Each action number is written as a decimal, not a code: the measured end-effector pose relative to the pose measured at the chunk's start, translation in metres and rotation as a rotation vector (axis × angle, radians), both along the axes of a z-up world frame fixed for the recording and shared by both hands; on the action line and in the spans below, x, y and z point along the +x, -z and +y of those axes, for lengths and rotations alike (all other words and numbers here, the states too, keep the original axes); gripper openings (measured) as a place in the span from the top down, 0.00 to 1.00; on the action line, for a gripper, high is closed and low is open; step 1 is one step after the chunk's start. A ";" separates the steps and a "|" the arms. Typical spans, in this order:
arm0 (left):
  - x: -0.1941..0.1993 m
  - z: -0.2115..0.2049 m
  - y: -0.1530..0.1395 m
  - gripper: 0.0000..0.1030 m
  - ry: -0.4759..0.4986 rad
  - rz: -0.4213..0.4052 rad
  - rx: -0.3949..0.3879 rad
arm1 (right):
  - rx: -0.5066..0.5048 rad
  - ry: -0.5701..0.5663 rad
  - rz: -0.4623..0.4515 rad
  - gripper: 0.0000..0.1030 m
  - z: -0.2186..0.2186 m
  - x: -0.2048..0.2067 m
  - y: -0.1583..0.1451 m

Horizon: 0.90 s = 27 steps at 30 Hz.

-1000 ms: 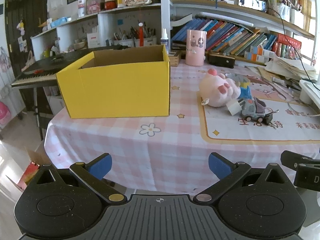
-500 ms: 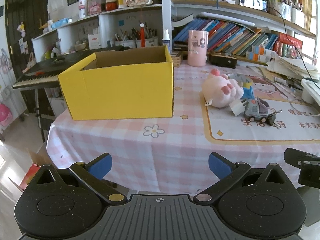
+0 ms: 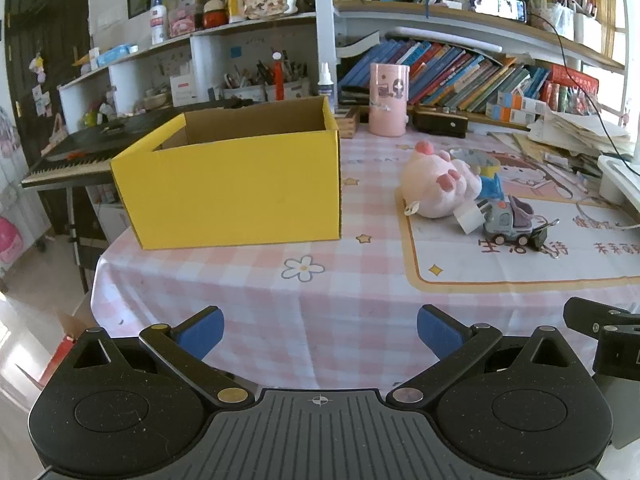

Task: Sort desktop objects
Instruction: 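Move both tools toward the toys beside the pink plush paw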

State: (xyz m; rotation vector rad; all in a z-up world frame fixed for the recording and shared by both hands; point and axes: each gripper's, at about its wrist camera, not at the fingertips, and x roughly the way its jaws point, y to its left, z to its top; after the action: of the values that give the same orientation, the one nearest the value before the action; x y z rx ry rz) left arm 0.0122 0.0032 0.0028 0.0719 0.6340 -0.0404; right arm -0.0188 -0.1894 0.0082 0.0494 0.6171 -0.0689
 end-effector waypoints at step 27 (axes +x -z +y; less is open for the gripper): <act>0.026 -0.007 0.001 0.00 -0.035 0.021 0.029 | -0.002 -0.042 0.020 0.00 -0.006 0.037 0.002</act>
State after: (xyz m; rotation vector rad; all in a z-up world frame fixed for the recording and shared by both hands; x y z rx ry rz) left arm 0.0379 -0.0043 0.0017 0.0890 0.6564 0.0016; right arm 0.0186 -0.1953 0.0062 0.0337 0.6382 -0.0297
